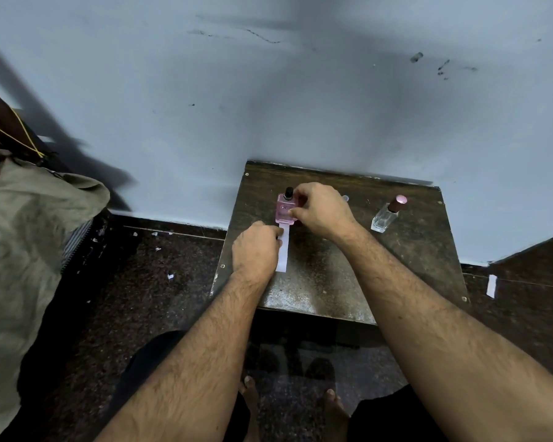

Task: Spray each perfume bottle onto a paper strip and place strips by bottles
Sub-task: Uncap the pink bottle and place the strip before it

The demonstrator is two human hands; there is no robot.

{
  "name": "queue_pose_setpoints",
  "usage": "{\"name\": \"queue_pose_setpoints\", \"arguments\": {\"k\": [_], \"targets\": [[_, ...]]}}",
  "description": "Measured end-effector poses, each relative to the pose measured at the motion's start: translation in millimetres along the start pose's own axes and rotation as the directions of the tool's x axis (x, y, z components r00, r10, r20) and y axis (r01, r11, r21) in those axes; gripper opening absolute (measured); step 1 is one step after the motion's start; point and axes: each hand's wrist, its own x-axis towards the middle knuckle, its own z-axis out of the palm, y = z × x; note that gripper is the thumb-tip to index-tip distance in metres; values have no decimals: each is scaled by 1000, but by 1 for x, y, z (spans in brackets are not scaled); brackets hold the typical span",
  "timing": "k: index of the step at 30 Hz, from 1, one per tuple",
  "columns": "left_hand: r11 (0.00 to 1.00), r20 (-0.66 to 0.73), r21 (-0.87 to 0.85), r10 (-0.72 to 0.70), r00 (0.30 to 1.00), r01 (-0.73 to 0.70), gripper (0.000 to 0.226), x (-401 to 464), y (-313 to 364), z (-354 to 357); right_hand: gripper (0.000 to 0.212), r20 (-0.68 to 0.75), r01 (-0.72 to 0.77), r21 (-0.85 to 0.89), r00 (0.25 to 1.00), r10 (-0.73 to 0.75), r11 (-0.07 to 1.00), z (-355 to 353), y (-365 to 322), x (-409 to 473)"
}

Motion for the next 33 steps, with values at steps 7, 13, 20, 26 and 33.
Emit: {"name": "queue_pose_setpoints", "arguments": {"k": [7, 13, 20, 26, 33], "targets": [[1000, -34, 16, 1, 999, -1, 27, -2, 1, -1, 28, 27, 2, -17, 1000, -1, 1000, 3, 0, -3], [1000, -27, 15, 4, 1000, -4, 28, -1, 0, 1, 29, 33, -1, -32, 999, 3, 999, 7, 1, -4], [1000, -24, 3, 7, 1000, -7, 29, 1, -3, 2, 25, 13, -3, -22, 1000, 3, 1000, 9, 3, -5], [1000, -23, -15, -2, 1000, 1, 30, 1, -5, 5, 26, 23, -13, 6, 1000, 12, 1000, 9, 3, -6], [994, -108, -100, -49, 993, 38, 21, -3, -9, -5, 56, 5, -65, 27, 998, 65, 998, 8, 9, -13]]}}
